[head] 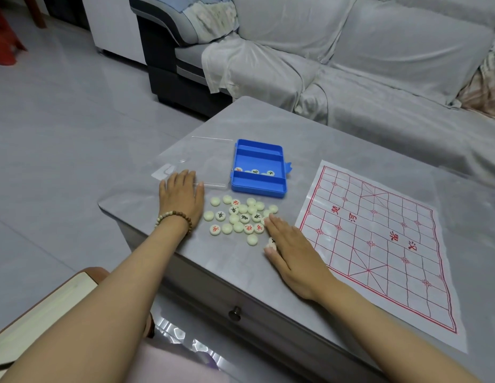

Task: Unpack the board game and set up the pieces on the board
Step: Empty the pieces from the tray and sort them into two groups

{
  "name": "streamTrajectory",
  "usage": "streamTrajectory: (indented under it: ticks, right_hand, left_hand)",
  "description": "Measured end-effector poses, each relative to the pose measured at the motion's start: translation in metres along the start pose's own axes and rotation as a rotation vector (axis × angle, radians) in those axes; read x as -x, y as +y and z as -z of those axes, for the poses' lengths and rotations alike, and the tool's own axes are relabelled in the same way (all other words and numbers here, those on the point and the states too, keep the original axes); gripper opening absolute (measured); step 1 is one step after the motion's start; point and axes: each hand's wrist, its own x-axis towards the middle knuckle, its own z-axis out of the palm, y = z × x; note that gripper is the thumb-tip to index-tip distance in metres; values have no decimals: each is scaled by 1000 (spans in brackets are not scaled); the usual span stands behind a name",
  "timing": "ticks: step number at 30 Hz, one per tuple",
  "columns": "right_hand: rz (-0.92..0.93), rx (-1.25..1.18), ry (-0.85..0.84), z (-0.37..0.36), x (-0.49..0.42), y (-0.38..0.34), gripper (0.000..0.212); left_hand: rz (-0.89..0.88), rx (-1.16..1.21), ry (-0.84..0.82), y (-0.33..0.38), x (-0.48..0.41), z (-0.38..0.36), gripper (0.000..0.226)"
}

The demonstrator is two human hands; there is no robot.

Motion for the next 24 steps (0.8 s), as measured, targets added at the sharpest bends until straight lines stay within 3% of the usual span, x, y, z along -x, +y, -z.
streamTrajectory:
  ticks: [6, 10, 15, 24]
  right_hand:
    - [-20, 75, -23, -2, -18, -6, 71]
    - [27, 43, 7, 0, -15, -14, 62]
    - [11, 62, -73, -5, -22, -19, 65]
    - [26, 103, -89, -7, -37, -29, 84]
  left_hand:
    - [3, 11, -4, 0, 0, 2, 49]
    - [9, 17, -12, 1, 0, 2, 49]
    - [7, 20, -26, 1, 0, 3, 50]
    - [25, 20, -65, 3, -1, 6, 51]
